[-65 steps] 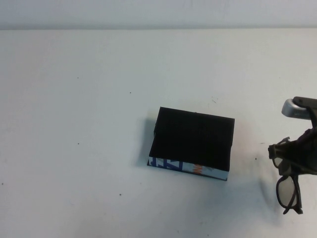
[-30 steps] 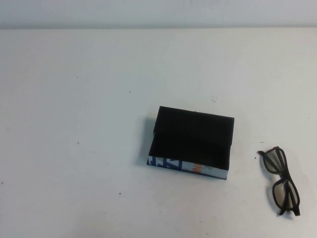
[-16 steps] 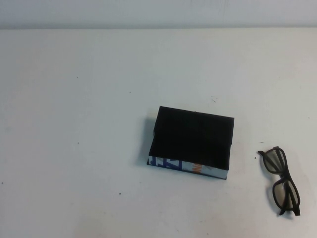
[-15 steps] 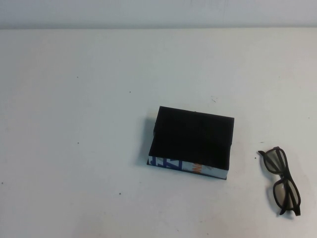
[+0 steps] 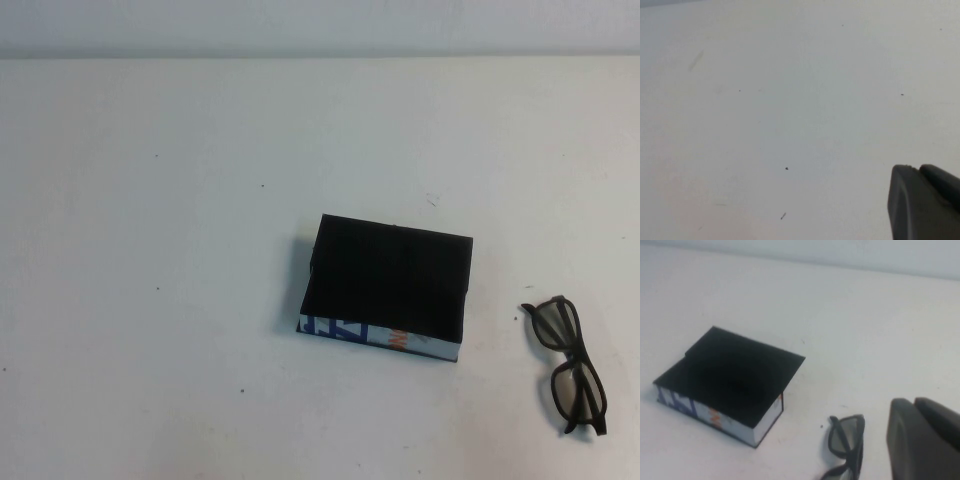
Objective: Take glasses out of glasses case
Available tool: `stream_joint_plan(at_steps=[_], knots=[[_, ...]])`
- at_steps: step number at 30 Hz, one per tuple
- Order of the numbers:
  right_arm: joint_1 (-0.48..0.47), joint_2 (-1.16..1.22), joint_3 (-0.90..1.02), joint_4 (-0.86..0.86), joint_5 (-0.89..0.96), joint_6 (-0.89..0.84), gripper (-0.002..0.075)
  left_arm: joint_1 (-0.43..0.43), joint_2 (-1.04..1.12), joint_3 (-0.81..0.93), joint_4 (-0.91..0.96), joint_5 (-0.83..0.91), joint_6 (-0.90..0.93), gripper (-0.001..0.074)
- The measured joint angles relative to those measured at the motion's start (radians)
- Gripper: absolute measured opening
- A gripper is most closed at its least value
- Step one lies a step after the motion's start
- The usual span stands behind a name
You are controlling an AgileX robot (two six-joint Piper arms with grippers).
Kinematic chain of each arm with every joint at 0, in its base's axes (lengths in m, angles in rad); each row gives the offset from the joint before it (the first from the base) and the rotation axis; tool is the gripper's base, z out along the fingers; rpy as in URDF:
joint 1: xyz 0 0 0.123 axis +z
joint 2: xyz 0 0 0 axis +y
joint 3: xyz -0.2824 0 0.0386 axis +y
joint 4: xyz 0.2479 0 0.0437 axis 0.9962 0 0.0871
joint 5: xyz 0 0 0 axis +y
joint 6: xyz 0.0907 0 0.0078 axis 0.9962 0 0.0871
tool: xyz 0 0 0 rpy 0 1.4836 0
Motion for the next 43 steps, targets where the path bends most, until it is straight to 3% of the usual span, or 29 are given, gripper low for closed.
stream_joint_plan(at_steps=[9, 17, 23, 30, 43], knots=[[0.000, -0.186, 0.292, 0.010, -0.310, 0.016, -0.0016, 0.000, 0.000, 0.000, 0.000, 0.000, 0.000, -0.0004], [0.000, -0.275, 0.366, -0.128, -0.160, 0.219, -0.0016, 0.000, 0.000, 0.000, 0.000, 0.000, 0.000, -0.0004], [-0.018, -0.275, 0.366, -0.154, -0.105, 0.232, -0.0016, 0.000, 0.000, 0.000, 0.000, 0.000, 0.000, -0.0004], [-0.141, -0.275, 0.366, -0.154, -0.111, 0.234, -0.0016, 0.000, 0.000, 0.000, 0.000, 0.000, 0.000, -0.0004], [-0.151, -0.275, 0.366, -0.138, -0.113, 0.234, -0.0016, 0.000, 0.000, 0.000, 0.000, 0.000, 0.000, -0.0004]])
